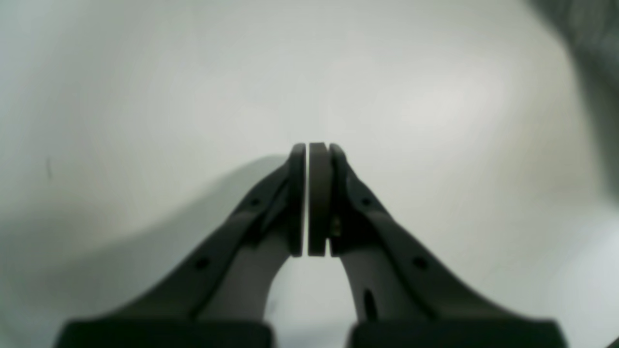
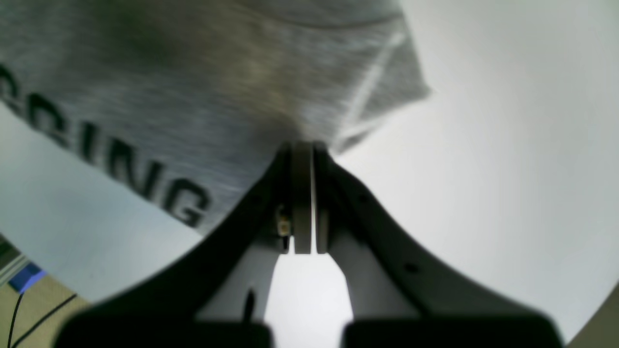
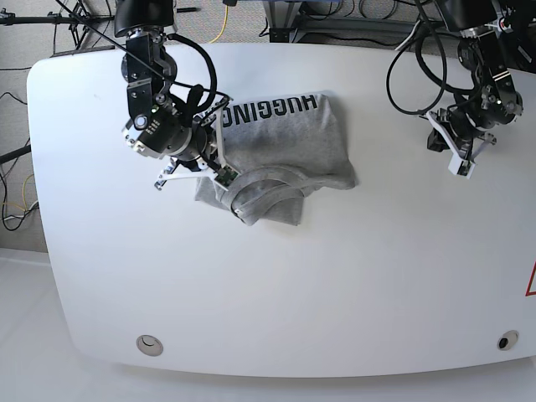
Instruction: Fold the T-shirt properly
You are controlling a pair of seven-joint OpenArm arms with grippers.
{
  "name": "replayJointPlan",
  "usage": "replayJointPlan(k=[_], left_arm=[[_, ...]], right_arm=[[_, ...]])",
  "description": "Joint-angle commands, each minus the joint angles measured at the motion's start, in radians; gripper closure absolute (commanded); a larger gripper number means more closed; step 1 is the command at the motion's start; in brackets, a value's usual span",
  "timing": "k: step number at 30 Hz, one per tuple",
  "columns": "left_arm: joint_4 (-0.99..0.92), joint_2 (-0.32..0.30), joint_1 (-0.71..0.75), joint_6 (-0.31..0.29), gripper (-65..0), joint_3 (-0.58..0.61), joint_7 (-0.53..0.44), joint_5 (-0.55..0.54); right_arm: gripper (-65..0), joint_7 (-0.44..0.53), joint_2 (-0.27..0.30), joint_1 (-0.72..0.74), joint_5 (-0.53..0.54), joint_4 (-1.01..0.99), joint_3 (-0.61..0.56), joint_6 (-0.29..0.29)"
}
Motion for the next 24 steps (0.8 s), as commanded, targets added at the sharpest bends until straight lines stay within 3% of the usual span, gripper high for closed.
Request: replayJointPlan(k=[1,12,24], left_arm=[[0.019,-0.012,0.028,-0.002,0.0,-0.033,-0.016,-0.015],[0.021,-0.012,0.11,-0.009,0.0,-0.099,-0.016,-0.015],[0.021,-0.012,0.109,-0.009,0.0,-0.115,-0.015,-0.016]], right_arm=[[-0.5,0.009,0.007,0.008,-0.002,0.019,-0.04,0.001],[-0.5,0.018,-0.026,-0.013,-0.014,-0.009,-0.127,0.001],[-0.5,0.179,-0.061,0.094,-0.014,-0.336,-0.13,0.001]])
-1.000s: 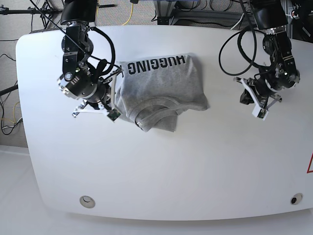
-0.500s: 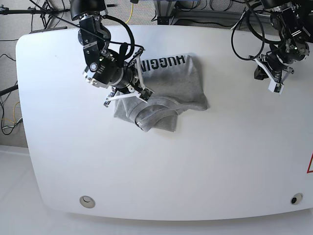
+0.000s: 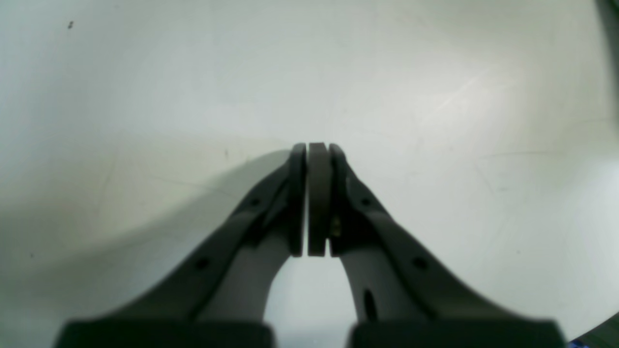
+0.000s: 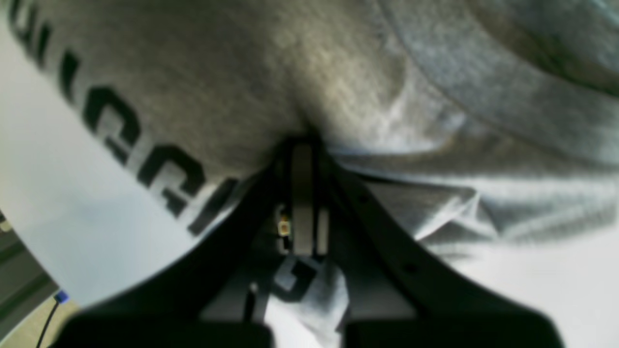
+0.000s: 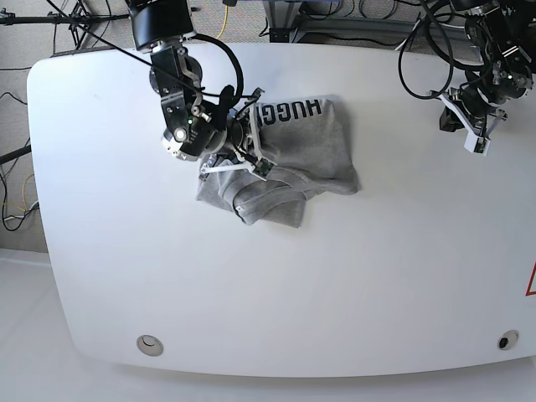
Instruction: Fold the T-shirt properly
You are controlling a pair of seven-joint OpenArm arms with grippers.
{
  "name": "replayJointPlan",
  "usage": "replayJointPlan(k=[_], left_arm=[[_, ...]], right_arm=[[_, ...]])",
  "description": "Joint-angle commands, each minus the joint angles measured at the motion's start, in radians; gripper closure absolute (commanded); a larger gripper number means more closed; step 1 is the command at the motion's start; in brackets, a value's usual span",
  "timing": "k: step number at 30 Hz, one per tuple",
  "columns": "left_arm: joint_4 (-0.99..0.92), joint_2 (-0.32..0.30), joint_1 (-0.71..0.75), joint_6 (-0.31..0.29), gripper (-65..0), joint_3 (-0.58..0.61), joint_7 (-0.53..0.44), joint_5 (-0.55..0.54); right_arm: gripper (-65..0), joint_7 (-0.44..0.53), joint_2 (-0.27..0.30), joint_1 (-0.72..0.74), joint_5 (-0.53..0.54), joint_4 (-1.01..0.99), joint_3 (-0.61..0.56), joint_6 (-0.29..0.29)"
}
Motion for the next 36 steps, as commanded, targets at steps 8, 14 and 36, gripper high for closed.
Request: replayJointPlan(k=[8,14,36], left_arm=[[0.008,-0.011,-0.001,0.003,0.0,-0.025,0.024,0.024],[0.008,-0.011,-0.002,0.003,0.0,-0.02,0.024,0.024],[0.008,-0.032,-0.002,0.003,0.0,-0.023,0.024,0.024]], right_arm=[[-0.5,0.095,-0.029,0.142,-0.006,-0.175,0.001,0.001],[-0.5,0.104,-0.039,0.239,-0.003,-0.244,0.001,0.001],[-0.5,0.1,-0.058,0.334,-0.004,-0.257,0.004,0.001]])
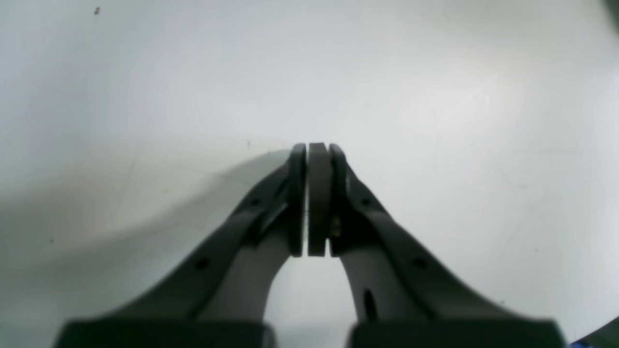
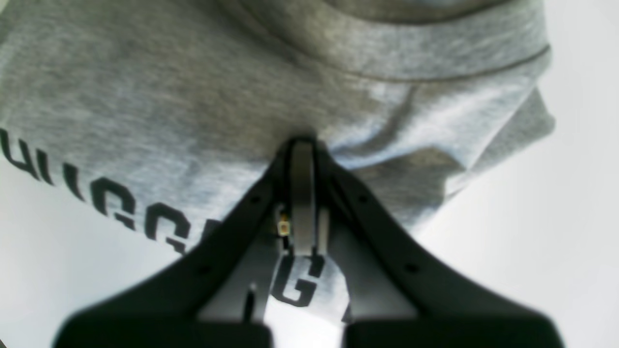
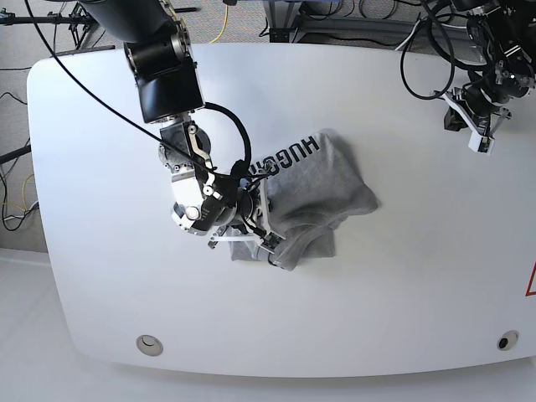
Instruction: Fold the T-shirt properly
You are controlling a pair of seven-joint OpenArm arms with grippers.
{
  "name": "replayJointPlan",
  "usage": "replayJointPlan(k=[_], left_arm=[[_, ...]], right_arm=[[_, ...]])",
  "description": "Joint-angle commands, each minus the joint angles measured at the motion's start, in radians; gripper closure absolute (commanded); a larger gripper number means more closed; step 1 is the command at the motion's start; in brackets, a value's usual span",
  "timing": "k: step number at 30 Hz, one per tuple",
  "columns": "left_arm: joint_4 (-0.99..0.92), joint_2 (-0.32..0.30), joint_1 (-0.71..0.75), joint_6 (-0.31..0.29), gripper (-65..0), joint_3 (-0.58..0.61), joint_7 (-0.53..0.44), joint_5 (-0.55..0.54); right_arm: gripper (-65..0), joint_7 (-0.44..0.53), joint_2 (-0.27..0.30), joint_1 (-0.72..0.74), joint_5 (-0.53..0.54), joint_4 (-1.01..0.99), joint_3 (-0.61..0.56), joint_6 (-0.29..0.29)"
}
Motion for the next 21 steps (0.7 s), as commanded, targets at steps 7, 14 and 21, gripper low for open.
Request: replayJointPlan(k=[7,14,21], left_arm=[[0.008,-0.031,0.0,0.001,0.0,-0.006,0.019,0.013],[0.06,-0.059,0.002,0.001,0.0,-0.034,0.019,0.011],[0.154,-0.086,0.009,0.001,0.0,-0.13,0.02,0.014]], right_arm=[[-0.5,-0.02,0.018,-0.025,0.012,0.188,0.009,0.002],[-0.5,-0.097,0.033,-0.03,0.01,0.349,0.135,0.002],[-0.5,-0.169,0.11,-0.033,-0.048,0.392,0.26,0.002]])
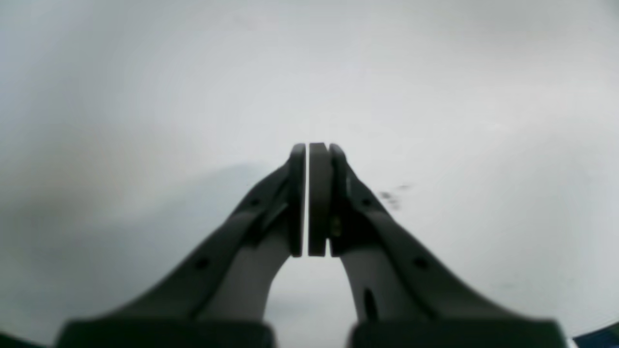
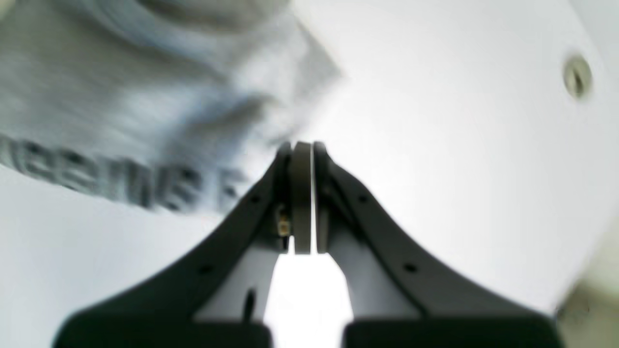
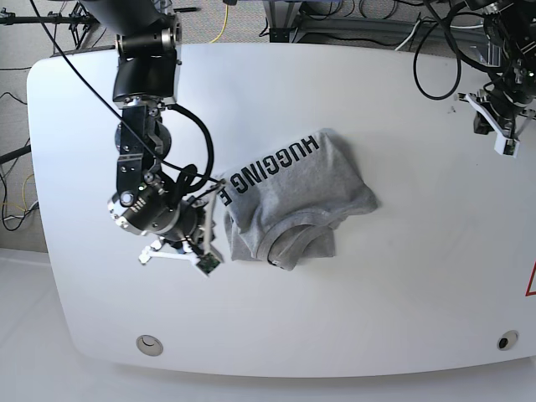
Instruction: Fold the T-shirt properly
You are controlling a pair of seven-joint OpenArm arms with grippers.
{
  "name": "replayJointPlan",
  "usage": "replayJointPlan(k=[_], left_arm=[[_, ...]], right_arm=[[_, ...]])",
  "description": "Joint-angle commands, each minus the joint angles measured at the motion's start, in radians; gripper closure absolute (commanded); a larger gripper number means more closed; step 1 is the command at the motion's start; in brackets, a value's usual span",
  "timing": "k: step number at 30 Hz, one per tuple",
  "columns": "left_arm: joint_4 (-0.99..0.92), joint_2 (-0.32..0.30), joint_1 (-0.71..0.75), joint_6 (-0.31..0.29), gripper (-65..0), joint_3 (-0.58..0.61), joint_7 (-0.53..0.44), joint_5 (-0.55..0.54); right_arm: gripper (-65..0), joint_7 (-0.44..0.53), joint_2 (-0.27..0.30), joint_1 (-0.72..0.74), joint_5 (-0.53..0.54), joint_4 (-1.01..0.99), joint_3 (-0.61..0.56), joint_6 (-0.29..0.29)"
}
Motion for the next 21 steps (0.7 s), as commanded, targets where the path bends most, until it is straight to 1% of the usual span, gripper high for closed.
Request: replayJointPlan(k=[1,5,8,9,13,15,19,21], left_arm=[[0.049,-0.038,-0.001,0.001,0.0,-0.025,-0.014,-0.011],[0.061,-0.059,0.034,0.001,0.0,-0.068,0.014,-0.011],[0.061,-0.062,0.057,0.001,0.0,-0.099,0.032,-0.011],[0.061,-0.062,0.073,0.001,0.0,-0.116,0.035,-0.011],[0.061,-0.059,0.117,0.001,0.0,-0.157,0.048,-0.011],[0.061,-0.058,0.157,0.001,0.0,-0.179,0.048,-0.011],[0.061,-0.053,0.211,0.001,0.0,-0.194,0.048,-0.011],[0.061,-0.033,0.24,0.001,0.0,-0.194,0.048,-0.011]], right_arm=[[-0.5,-0.008,0.041,0.015,-0.045,0.031,0.021,-0.002],[-0.5,-0.011,0.116,-0.045,-0.114,0.084,0.082,-0.002],[-0.5,-0.011,0.159,-0.108,-0.155,0.127,0.147,-0.002],[-0.5,-0.011,0.179,-0.137,-0.173,0.145,0.185,-0.002],[-0.5,-0.012,0.213,-0.211,-0.215,0.176,0.288,-0.002],[-0.5,-0.026,0.228,-0.266,-0.246,0.179,0.357,-0.002],[-0.5,-0.026,0.251,-0.348,-0.292,0.179,0.452,-0.002],[-0.5,-0.021,0.259,-0.4,-0.319,0.179,0.506,-0.002]])
